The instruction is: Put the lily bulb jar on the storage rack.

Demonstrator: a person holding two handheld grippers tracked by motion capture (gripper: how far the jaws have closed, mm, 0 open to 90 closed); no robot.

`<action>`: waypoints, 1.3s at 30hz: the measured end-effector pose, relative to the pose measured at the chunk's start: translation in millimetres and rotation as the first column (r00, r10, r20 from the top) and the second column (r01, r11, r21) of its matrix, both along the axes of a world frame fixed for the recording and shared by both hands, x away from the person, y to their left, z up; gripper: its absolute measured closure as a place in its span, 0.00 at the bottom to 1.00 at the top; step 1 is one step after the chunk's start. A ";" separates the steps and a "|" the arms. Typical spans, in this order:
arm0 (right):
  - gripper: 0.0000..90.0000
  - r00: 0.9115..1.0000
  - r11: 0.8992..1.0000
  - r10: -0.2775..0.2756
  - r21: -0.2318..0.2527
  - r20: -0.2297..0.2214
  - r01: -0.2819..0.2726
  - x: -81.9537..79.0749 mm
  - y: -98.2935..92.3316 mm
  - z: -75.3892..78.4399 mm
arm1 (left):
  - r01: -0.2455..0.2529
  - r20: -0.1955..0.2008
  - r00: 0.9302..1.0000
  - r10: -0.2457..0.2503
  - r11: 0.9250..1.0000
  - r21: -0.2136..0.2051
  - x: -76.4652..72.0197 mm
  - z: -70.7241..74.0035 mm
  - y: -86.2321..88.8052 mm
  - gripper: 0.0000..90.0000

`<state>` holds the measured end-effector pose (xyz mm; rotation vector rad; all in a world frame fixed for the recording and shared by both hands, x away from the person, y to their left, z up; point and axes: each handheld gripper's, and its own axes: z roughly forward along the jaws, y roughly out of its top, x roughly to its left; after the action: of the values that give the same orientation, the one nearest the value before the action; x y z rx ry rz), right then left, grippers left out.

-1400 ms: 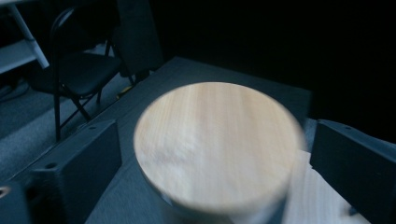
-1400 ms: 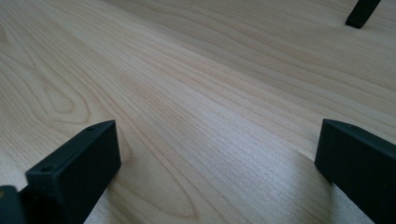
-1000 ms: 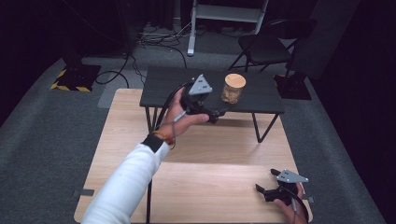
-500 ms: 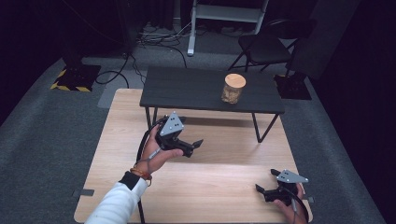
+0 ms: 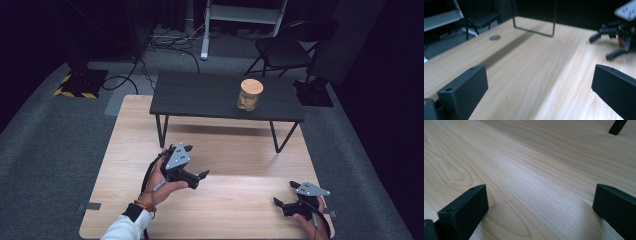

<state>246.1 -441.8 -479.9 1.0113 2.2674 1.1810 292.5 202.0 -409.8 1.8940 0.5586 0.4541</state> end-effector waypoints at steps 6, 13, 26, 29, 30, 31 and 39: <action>0.00 1.000 1.000 0.000 0.000 0.000 0.000 0.0 0.0 0.0 | 0.001 -0.013 1.000 -0.001 1.000 -0.008 -12.1 -22.6 7.4 0.01; 0.00 1.000 1.000 0.000 0.000 0.000 0.000 0.0 0.0 0.0 | 0.009 -0.055 0.998 -0.007 1.000 0.025 -23.4 -44.0 12.1 0.01; 0.00 1.000 1.000 0.003 0.000 0.000 -0.003 0.2 -0.2 0.1 | 0.015 -0.114 0.993 -0.005 0.996 0.087 -33.7 -59.7 15.7 0.01; 0.00 1.000 1.000 0.004 -0.001 0.000 -0.004 0.2 -0.3 0.1 | 0.014 -0.130 0.992 -0.001 0.995 0.103 -34.7 -63.2 15.0 0.01; 0.00 1.000 1.000 0.004 -0.001 0.000 -0.004 0.2 -0.3 0.1 | 0.023 -0.136 0.991 -0.008 0.994 0.106 -34.1 -64.4 15.3 0.01; 0.00 1.000 1.000 0.004 -0.001 0.000 -0.004 0.2 -0.3 0.1 | 0.024 -0.142 0.990 -0.008 0.993 0.113 -34.0 -65.2 14.3 0.01; 0.00 1.000 1.000 0.005 -0.001 0.000 -0.005 0.2 -0.3 0.1 | 0.026 -0.167 0.986 0.001 0.987 0.159 -33.3 -70.8 9.5 0.01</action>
<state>246.3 -442.1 -479.9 1.0062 2.2711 1.1820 259.2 211.5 -480.6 2.1029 0.6357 0.3421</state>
